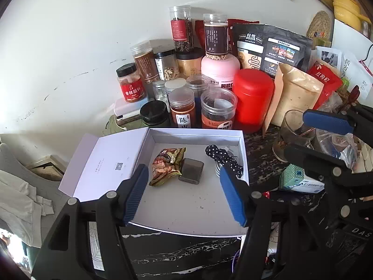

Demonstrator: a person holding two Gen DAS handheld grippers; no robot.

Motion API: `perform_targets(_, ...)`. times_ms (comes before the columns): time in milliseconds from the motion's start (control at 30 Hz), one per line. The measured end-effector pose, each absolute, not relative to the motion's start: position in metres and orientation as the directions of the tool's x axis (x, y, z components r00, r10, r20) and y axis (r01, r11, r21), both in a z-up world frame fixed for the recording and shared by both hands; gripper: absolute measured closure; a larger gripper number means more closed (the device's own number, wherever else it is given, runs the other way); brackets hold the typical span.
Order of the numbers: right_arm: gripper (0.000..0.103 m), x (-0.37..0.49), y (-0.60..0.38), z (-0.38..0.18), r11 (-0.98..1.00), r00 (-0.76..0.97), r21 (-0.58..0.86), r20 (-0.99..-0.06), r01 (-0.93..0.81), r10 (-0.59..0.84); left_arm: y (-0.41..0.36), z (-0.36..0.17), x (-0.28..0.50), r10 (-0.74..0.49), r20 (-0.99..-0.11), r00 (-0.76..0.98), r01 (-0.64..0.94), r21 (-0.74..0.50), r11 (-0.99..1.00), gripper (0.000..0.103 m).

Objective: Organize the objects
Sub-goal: 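Withdraw both grippers from the white box back over the table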

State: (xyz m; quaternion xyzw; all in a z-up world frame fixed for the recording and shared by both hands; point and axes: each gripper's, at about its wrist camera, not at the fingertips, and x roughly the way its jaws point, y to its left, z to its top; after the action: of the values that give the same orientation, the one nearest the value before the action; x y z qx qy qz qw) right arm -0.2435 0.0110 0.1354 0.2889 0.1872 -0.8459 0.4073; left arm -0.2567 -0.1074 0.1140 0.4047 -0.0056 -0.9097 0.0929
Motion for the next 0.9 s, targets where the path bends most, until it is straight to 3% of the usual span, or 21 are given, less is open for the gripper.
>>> perform_targets(900, 0.054, -0.150, 0.084, 0.149, -0.612, -0.559, -0.128, -0.580, 0.780, -0.592, -0.049, 0.144, -0.145, -0.177, -0.681, -0.710, 0.140, 0.110, -0.984, 0.032)
